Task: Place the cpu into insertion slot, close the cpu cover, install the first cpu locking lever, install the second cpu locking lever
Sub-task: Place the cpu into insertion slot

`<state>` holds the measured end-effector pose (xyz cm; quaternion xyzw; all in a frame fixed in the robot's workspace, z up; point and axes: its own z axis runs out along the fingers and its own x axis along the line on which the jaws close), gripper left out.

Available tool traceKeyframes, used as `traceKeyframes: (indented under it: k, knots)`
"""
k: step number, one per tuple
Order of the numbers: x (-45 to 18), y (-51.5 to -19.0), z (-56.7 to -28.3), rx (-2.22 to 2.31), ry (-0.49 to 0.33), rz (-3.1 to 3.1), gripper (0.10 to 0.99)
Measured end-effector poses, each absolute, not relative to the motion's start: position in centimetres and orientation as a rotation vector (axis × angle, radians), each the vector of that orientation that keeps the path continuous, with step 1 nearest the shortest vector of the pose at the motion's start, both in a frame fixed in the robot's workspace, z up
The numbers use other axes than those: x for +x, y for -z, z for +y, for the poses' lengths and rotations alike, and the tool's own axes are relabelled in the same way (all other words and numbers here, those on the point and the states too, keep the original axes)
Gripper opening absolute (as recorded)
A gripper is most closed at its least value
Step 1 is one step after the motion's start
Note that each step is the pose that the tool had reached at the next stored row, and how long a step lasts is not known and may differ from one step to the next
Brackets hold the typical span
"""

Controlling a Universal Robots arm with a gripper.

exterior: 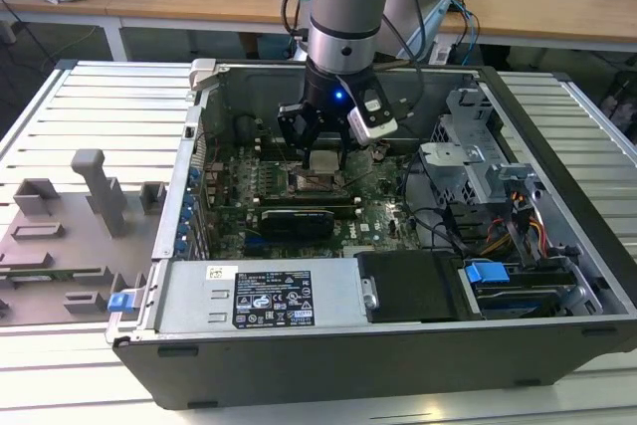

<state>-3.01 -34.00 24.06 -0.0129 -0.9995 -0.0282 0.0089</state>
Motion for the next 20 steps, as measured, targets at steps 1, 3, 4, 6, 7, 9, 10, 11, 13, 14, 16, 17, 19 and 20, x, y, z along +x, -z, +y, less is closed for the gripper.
traceKeyframes:
  k: [1,3,4,6,7,9,10,11,13,14,16,17,19,20]
  knots:
    - [-3.01,-24.06,-33.99,-0.04,0.088,-3.122,0.545]
    - [-3.0,-24.06,-33.99,-0.05,0.088,-3.122,0.545]
    - [-3.0,-24.06,-33.99,-0.063,0.088,-3.122,0.545]
    - [-3.0,-24.05,-33.99,-0.107,0.089,-3.122,0.545]
    - [-3.0,-24.04,-33.99,-0.131,0.089,-3.121,0.545]
    - [-3.0,-24.01,-33.99,-0.223,0.09,-3.118,0.545]
    - [-3.01,-24.0,-33.99,-0.251,0.09,-3.116,0.545]
    - [-3.01,-23.99,-33.99,-0.275,0.09,-3.115,0.545]
    - [-3.01,-23.97,-34.0,-0.335,0.09,-3.11,0.545]
    - [-3.01,-23.96,-34.0,-0.355,0.09,-3.108,0.545]
    - [-3.01,-23.94,-33.99,-0.398,0.09,-3.104,0.545]
    - [-3.0,-23.91,-33.99,-0.435,0.091,-3.099,0.545]
    - [-3.01,-23.87,-33.99,-0.514,0.09,-3.089,0.545]
    - [-3.01,-23.86,-33.99,-0.534,0.09,-3.086,0.545]
